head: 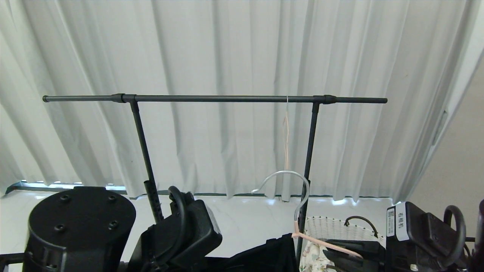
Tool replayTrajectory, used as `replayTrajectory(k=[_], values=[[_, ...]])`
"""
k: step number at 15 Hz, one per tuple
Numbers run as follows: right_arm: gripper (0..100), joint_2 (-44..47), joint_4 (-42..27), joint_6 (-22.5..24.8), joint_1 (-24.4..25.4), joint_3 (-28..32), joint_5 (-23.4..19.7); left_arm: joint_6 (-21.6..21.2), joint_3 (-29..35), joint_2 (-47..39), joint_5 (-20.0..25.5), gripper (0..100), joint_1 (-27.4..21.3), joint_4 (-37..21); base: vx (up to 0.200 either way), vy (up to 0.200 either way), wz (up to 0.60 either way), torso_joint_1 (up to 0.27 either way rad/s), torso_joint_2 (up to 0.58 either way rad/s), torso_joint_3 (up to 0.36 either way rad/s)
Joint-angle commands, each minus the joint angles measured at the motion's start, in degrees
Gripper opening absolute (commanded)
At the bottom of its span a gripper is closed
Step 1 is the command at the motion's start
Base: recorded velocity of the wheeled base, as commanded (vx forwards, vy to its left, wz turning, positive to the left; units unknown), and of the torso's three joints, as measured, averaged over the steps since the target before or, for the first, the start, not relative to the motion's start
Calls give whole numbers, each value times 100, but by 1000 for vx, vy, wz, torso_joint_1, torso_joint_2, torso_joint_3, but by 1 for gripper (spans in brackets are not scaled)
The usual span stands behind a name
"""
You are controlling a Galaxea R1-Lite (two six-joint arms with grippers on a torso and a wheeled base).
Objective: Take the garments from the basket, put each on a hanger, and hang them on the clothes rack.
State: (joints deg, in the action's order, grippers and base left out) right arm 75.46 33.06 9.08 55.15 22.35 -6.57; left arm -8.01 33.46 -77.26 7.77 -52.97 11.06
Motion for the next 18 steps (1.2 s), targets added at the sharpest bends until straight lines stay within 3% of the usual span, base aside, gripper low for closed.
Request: replayTrajectory(k=[1, 4, 6, 8, 11, 14, 18], values=[[100, 4, -19, 6, 5, -11, 15, 10, -15, -26, -21, 0, 15, 19, 0, 0, 0, 0, 0, 0], [100, 4, -19, -12, -57, -64, 191, -25, -217, 1, -65, 0, 322, 28, 0, 0, 0, 0, 0, 0], [100, 4, -19, -56, -189, -116, 402, -175, -393, 27, -618, 0, 647, 28, 0, 0, 0, 0, 0, 0], [100, 4, -19, -91, -373, -116, 402, -175, -384, 27, -820, 0, 946, 37, 0, 0, 0, 0, 0, 0], [100, 39, -98, -319, -382, -134, 411, -183, -358, -122, -987, 0, 1324, 775, 0, 0, 0, 0, 0, 0], [100, 171, -204, -1181, -382, -222, 429, -157, -138, -518, -1673, 0, 1614, 1566, 0, 0, 0, 0, 0, 0], [100, 830, -107, -2411, -215, 51, 956, -148, 389, -570, -1699, 0, 1614, 1637, 0, 0, 0, 0, 0, 0]])
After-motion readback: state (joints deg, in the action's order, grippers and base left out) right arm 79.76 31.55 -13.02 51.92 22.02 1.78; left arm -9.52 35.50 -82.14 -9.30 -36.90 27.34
